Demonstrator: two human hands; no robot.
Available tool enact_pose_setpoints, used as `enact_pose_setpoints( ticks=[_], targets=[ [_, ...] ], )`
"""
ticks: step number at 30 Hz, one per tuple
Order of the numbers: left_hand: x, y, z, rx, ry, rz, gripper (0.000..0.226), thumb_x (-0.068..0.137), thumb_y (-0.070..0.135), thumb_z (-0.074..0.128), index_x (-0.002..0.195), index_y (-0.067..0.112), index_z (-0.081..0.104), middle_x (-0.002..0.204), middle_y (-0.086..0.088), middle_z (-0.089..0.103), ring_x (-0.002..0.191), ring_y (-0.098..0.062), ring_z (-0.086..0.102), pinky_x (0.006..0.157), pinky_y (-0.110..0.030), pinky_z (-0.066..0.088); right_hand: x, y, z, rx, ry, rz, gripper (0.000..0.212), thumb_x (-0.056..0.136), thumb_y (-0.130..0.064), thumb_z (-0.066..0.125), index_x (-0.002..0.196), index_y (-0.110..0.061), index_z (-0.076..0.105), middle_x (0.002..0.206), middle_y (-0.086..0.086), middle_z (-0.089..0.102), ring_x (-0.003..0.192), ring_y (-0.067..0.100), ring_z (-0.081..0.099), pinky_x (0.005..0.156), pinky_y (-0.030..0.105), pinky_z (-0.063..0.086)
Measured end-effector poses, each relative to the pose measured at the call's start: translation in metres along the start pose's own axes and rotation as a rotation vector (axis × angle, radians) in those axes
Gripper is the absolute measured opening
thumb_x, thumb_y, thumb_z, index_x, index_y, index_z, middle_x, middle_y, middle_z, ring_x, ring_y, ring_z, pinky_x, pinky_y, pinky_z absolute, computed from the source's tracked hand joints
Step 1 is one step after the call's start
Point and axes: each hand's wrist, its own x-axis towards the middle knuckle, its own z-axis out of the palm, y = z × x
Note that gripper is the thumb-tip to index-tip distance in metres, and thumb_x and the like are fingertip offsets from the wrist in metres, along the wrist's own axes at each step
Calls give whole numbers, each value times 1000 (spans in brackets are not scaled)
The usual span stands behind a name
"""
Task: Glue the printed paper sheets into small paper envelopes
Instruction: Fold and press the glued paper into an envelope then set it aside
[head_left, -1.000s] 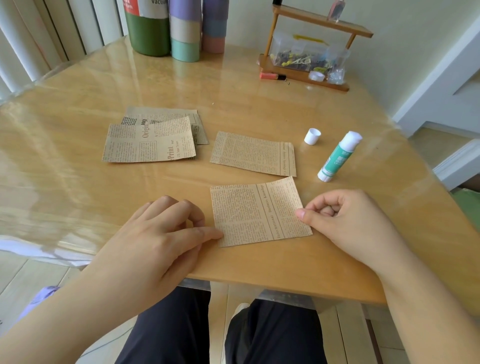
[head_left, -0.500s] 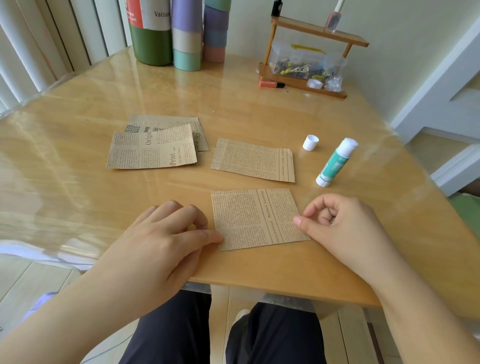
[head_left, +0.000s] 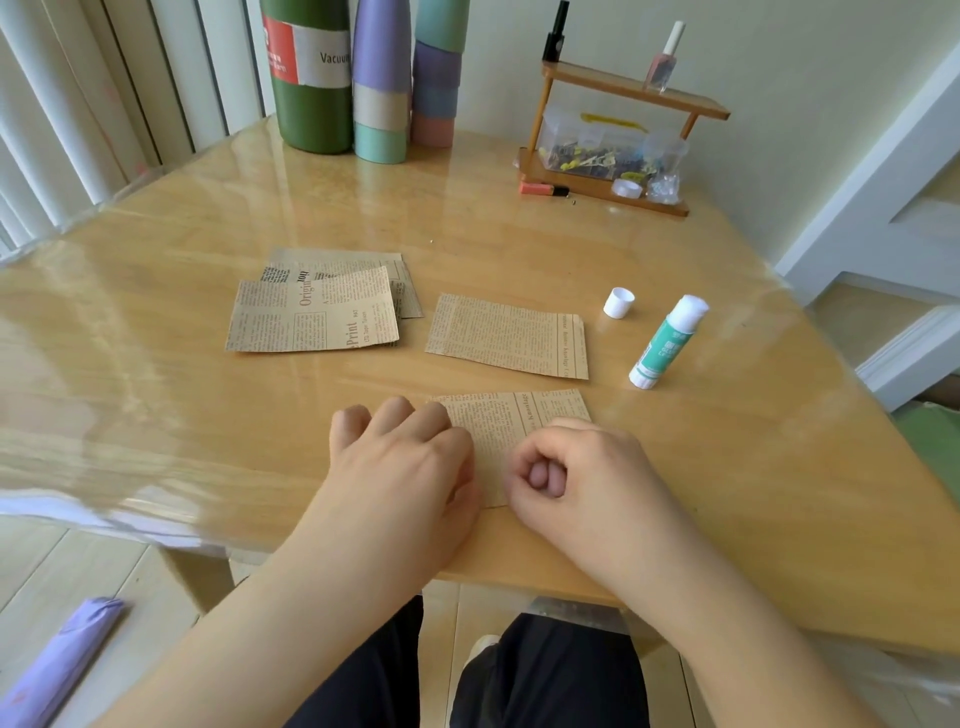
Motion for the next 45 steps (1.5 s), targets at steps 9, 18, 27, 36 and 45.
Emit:
enact_pose_setpoints(
  ticks=[9, 18, 27, 36, 45],
  targets=[
    [-8, -4, -4, -12, 31, -19, 22, 74, 33, 41, 59, 24, 55, 65, 11, 48, 63, -18, 48, 69, -30, 16, -13, 33, -35, -47, 32, 161, 18, 72, -8, 71, 60, -20, 65, 61, -8, 52, 64, 0, 50, 55, 8, 39],
    [14, 4, 3, -54, -7, 6, 6, 57, 24, 59, 52, 28, 57, 55, 12, 50, 56, -16, 52, 65, -33, 19, 8, 7, -23, 2, -8, 25, 12, 76, -14, 70, 67, -22, 69, 62, -13, 52, 64, 1, 51, 58, 9, 39],
    [10, 1, 11, -79, 34, -42, 22, 70, 29, 40, 56, 23, 56, 58, 10, 48, 54, -18, 51, 67, -32, 23, 15, 10, -8, -4, -23, 5, 11, 76, -10, 68, 69, -19, 69, 62, -11, 50, 67, 1, 49, 61, 11, 39],
    [2, -8, 3, -39, 55, -130, 15, 69, 25, 51, 55, 23, 56, 58, 10, 47, 56, -19, 48, 73, -29, 14, 5, 40, -35, -69, 53, 148, 15, 75, -9, 70, 65, -20, 68, 60, -10, 53, 64, -3, 50, 57, 8, 40],
    [25, 3, 2, -89, -99, -130, 10, 74, 17, 68, 70, 23, 61, 72, 10, 53, 74, -19, 51, 72, -30, 14, 22, 10, -20, -20, 10, 9, 12, 78, -13, 69, 70, -22, 69, 62, -14, 49, 65, 0, 50, 59, 10, 38]
  ],
)
